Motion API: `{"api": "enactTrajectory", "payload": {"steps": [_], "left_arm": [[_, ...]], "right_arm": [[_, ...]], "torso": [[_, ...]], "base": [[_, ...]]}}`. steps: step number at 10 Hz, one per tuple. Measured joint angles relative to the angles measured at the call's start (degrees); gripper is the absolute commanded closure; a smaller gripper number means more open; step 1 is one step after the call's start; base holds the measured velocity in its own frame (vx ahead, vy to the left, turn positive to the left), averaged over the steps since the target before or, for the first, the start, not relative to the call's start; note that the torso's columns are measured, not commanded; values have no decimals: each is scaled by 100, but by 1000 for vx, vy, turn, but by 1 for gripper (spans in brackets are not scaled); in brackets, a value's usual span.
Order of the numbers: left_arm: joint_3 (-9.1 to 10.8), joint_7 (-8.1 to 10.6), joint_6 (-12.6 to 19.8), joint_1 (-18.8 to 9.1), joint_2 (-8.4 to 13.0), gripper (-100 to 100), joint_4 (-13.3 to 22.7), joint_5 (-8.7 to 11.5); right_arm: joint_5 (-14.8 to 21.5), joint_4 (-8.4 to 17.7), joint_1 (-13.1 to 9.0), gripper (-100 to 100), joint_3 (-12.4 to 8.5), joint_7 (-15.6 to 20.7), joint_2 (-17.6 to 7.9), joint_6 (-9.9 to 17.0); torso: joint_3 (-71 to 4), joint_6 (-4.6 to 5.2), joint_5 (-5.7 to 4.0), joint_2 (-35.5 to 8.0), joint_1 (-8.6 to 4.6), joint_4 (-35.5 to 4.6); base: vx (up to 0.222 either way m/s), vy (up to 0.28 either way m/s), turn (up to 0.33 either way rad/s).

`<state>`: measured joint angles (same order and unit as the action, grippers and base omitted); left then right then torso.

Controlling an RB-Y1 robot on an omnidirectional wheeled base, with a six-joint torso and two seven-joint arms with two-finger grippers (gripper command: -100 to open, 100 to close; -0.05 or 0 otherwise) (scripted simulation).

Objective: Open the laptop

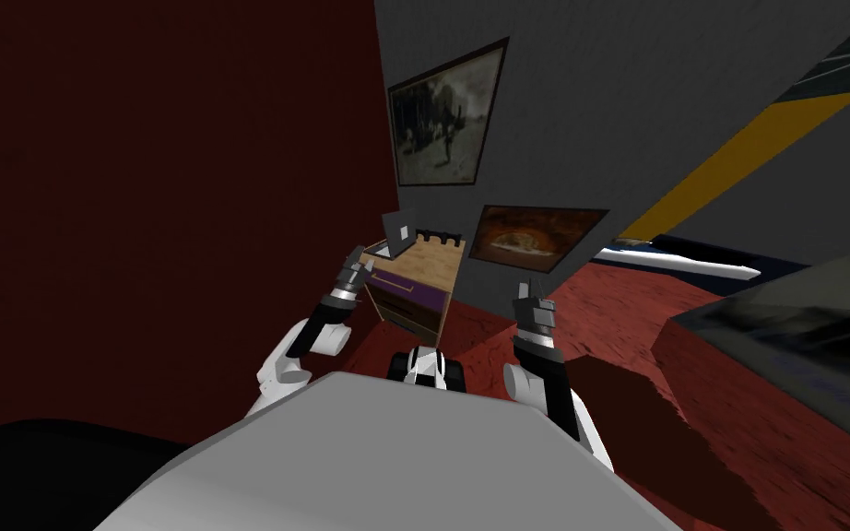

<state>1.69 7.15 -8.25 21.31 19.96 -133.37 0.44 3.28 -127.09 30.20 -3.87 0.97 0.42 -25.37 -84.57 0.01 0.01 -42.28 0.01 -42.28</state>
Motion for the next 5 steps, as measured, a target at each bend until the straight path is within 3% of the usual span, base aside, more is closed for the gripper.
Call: {"api": "enactTrajectory", "payload": {"steps": [5], "left_arm": [[79,87,699,-234,534,-100,-95,-25]], "right_arm": [[0,0,0,0,0,0,0,0]], "torso": [[1,0,0,-1,1,-1]], "base": [[2,-69,-146]]}}
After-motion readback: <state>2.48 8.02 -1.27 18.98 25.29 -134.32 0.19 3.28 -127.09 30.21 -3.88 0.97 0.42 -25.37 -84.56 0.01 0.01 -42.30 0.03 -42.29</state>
